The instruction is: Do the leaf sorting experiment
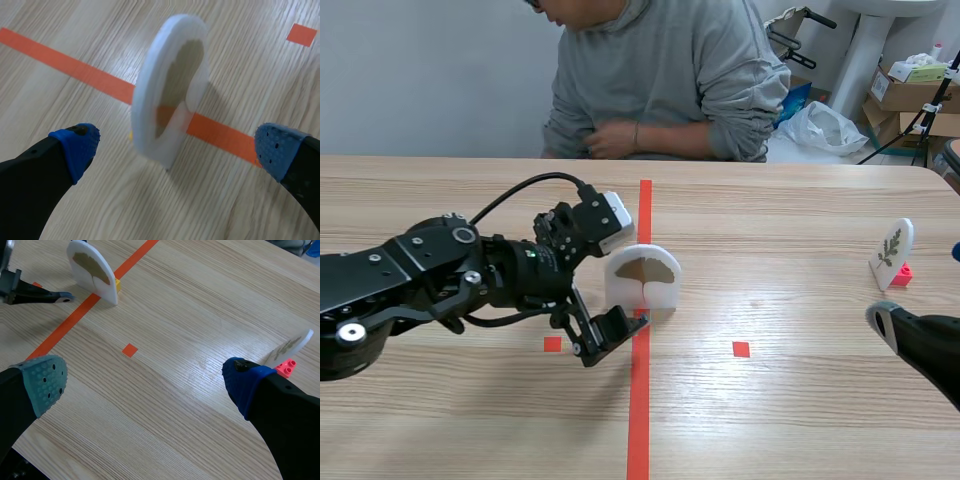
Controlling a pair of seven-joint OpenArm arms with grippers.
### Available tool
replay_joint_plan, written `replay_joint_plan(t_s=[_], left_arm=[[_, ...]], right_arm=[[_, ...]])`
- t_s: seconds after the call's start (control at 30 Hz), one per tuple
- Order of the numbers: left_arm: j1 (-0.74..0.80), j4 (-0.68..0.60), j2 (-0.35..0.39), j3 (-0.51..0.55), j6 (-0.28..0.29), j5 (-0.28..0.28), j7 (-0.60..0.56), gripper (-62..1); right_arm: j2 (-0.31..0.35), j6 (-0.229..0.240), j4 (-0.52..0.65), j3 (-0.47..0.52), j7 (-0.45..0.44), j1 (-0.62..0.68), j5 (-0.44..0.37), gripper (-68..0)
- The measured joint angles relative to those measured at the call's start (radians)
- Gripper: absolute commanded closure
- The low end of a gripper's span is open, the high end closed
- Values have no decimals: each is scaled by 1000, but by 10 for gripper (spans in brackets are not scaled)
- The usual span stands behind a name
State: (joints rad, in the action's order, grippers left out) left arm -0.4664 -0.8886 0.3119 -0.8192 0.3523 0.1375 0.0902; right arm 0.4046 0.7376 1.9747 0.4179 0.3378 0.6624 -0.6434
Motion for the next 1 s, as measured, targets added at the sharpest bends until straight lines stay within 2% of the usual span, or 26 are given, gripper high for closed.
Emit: replay_joint_plan(t_s=[0.17, 0.4, 0.43, 0.6, 0.8, 1.0], left_arm=[[-16, 90, -70, -2, 0, -39, -18, -623], [-15, 130, -90, -2, 0, -44, -37, -623], [-15, 130, -90, -2, 0, -44, -37, -597], [-15, 130, -90, -2, 0, -44, -41, -385], [-15, 130, -90, -2, 0, -44, -58, -312], [-15, 130, -90, -2, 0, -43, -80, -182]], right_arm=[[0, 0, 0, 0, 0, 0, 0, -646], [0, 0, 0, 0, 0, 0, 0, -646], [0, 0, 0, 0, 0, 0, 0, -646], [0, 0, 0, 0, 0, 0, 0, -646], [0, 0, 0, 0, 0, 0, 0, -646], [0, 0, 0, 0, 0, 0, 0, -646]])
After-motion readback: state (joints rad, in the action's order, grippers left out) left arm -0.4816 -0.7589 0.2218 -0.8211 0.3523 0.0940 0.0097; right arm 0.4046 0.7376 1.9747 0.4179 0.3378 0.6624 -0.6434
